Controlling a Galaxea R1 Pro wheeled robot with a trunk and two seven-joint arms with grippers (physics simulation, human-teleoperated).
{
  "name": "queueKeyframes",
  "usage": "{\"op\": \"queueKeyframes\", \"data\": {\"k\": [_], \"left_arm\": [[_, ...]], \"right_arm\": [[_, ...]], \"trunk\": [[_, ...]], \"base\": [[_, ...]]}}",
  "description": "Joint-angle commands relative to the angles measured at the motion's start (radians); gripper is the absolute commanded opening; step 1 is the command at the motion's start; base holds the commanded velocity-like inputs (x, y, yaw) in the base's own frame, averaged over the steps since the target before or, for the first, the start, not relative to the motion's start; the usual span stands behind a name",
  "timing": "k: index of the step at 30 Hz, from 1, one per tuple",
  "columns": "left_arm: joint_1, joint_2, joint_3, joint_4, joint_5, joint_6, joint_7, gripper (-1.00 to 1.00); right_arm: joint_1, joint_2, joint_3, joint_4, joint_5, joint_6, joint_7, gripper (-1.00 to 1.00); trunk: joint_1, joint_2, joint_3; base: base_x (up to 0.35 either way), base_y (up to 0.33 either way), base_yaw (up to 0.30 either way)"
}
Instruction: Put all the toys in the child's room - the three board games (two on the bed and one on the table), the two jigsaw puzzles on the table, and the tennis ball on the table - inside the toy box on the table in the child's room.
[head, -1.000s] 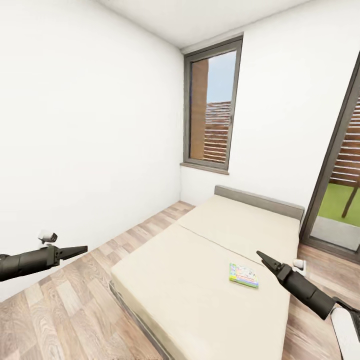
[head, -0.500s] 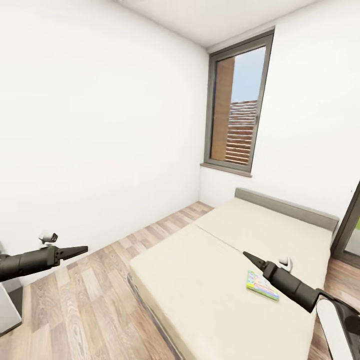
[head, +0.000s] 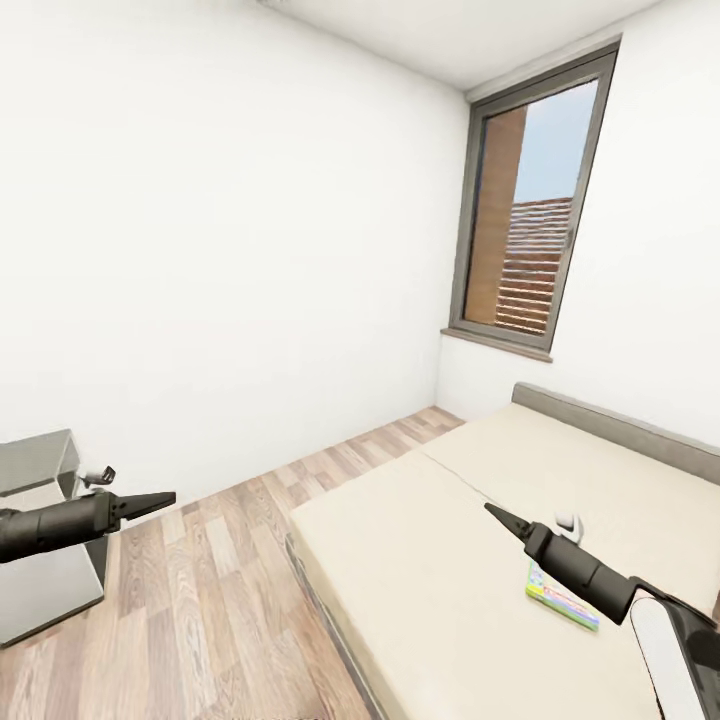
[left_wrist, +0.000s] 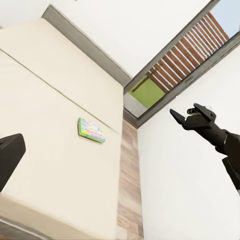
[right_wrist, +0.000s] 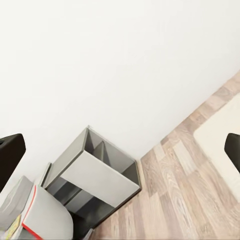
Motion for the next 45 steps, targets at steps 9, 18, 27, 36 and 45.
{"op": "queueKeyframes", "data": {"k": [9,18,27,36,45], "left_arm": [[-0.001,0.000,0.000,-0.001,-0.001,0.010,-0.005,1.00],[-0.001,0.000,0.000,0.000,-0.001,0.011,-0.006,1.00],[-0.001,-0.001,0.000,-0.001,-0.001,0.010,-0.007,1.00],[-0.001,-0.011,-0.003,-0.002,-0.001,0.006,-0.005,1.00],[-0.001,-0.014,-0.005,-0.001,-0.001,0.005,-0.005,1.00]], "right_arm": [[0.000,0.000,0.002,-0.001,-0.002,0.006,0.004,1.00],[0.000,0.002,0.016,-0.002,-0.002,0.004,0.006,1.00],[0.001,0.004,0.029,-0.013,-0.002,-0.008,0.007,1.00],[0.004,0.018,0.026,-0.016,0.001,-0.031,0.007,1.00],[0.004,0.021,0.022,-0.015,0.001,-0.034,0.007,1.00]], "trunk": [[0.000,-0.001,0.000],[0.000,-0.001,0.000],[0.000,-0.001,0.000],[0.000,-0.001,0.000],[0.000,-0.001,0.000]], "base": [[-0.094,-0.050,0.292],[-0.077,-0.014,0.248],[-0.097,0.010,0.025],[0.000,-0.041,0.000],[0.000,-0.223,0.000]]}}
